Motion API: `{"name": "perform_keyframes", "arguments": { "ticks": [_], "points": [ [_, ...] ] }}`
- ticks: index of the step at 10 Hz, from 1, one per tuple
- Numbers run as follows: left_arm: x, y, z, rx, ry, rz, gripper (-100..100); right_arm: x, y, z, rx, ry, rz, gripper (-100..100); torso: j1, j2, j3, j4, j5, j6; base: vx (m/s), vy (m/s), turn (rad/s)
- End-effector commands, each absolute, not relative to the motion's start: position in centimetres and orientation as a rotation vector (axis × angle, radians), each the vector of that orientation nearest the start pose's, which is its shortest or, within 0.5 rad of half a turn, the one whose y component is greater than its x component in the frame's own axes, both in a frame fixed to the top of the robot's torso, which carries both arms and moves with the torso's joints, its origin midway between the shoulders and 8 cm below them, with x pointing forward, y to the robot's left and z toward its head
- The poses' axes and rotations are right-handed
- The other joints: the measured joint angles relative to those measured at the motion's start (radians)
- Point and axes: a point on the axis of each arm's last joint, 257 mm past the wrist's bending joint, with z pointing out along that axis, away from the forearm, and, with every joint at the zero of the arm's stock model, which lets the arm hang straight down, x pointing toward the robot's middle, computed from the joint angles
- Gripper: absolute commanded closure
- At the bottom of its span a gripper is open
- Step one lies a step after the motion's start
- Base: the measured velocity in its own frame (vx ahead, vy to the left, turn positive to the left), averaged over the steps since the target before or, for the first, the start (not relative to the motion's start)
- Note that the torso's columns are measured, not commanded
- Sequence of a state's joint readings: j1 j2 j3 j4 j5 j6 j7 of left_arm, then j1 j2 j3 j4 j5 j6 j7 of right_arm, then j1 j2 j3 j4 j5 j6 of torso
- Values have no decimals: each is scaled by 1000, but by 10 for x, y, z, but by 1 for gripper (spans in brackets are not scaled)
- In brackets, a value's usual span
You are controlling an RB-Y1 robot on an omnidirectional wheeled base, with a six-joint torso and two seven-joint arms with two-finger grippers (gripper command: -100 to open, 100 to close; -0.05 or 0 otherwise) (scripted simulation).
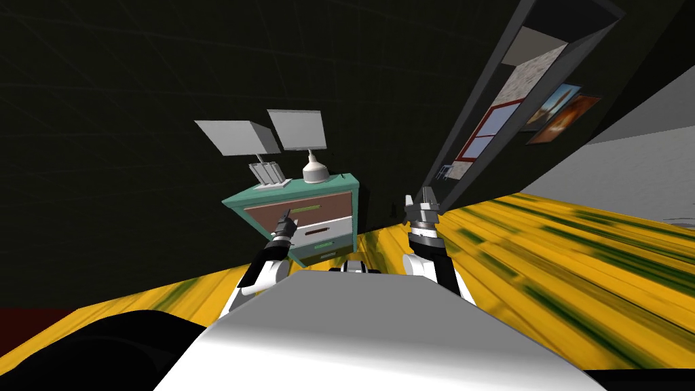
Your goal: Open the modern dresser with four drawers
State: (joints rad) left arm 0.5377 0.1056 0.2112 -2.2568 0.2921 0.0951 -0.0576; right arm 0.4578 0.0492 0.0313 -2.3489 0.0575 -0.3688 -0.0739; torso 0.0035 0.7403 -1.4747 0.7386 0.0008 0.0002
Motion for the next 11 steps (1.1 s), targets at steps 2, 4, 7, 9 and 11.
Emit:
{"name": "perform_keyframes", "arguments": {
  "ticks": [2,4,7,9,11],
  "points": [
    [377,388,-112,-1219,950,-1049,-100,356,-265,44,711,598,1371,0,0,-6,-4,-2,0,0,104,17,0],
    [379,387,-115,-1221,950,-1051,100,356,-265,44,711,598,1371,0,-5,5,3,1,-1,0,-54,3,7],
    [373,383,-107,-1212,954,-1058,100,356,-265,44,711,598,1372,0,-3,0,1,-3,2,-1,-173,-64,31],
    [372,382,-107,-1210,956,-1060,100,356,-265,44,711,598,1371,0,-1,-9,-5,-2,0,0,-107,-33,13],
    [370,381,-108,-1214,964,-1059,100,356,-265,44,711,598,1372,0,-3,-3,-1,-3,1,0,-175,-32,14]
  ]
}}
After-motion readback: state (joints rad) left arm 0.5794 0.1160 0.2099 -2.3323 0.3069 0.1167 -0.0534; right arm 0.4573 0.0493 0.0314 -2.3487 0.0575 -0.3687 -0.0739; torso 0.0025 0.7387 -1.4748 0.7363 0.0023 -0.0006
